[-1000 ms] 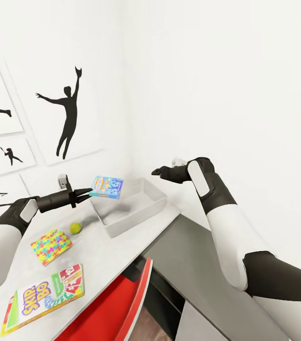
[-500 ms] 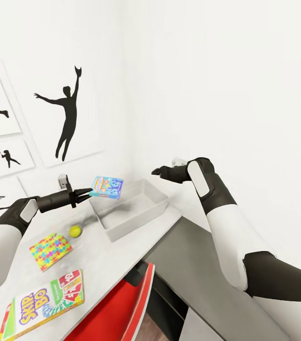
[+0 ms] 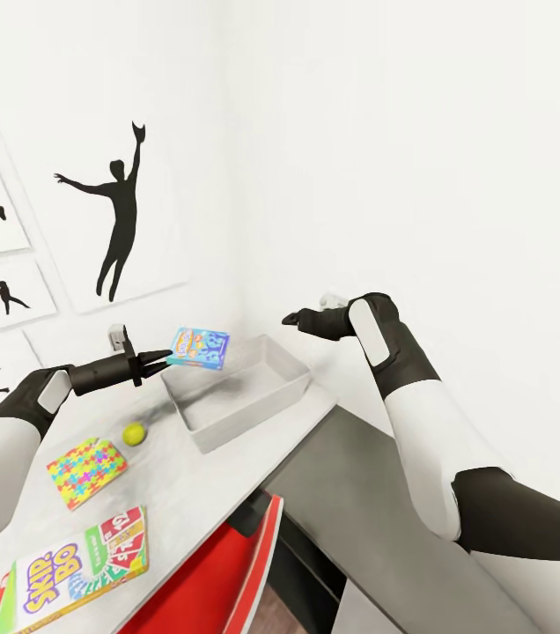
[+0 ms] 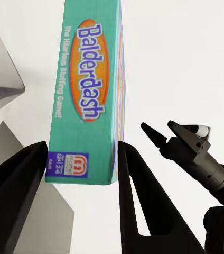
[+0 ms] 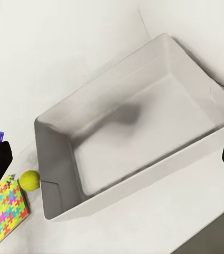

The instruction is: Put all the toys in the child's room - the three board games (two on the bed and one on the table), the two jigsaw puzzles on the table, and the tennis ball on the table - inside the toy box on the table in the child's room.

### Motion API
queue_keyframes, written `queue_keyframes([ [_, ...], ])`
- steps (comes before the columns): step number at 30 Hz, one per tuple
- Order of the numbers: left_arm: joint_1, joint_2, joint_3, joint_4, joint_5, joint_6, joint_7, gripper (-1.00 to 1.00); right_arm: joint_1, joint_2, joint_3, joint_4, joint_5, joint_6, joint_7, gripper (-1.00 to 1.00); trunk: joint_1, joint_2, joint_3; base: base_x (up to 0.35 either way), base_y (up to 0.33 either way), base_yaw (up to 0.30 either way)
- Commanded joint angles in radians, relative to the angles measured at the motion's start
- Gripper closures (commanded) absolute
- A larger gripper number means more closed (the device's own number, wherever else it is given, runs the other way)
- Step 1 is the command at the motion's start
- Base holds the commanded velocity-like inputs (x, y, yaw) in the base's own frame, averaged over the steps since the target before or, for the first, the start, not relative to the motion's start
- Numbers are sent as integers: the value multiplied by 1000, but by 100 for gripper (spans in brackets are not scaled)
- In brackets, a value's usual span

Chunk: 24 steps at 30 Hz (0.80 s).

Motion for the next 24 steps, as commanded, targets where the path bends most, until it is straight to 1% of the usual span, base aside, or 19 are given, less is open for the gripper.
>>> queue_keyframes([
  [1, -1, 0, 4, 1, -3, 5, -4, 100, -1, 0, 1, -1, -5, 3, -5, -100, 1, -2, -2, 4, -4, 0],
  [9, -1, 0, 4, 1, -2, 4, -4, 100, -1, 0, 1, -1, -5, 3, -5, -100, 1, -2, -2, 67, -1, 0],
  [18, -1, 0, 4, 1, -2, 4, -4, 100, -1, 0, 1, 1, -5, 3, -5, -100, 1, -2, -2, 15, 0, 0],
  [24, -1, 0, 4, 1, -2, 4, -4, 100, 0, 0, 1, 1, -6, 3, -5, -100, 1, -2, -2, 89, 0, 0],
])
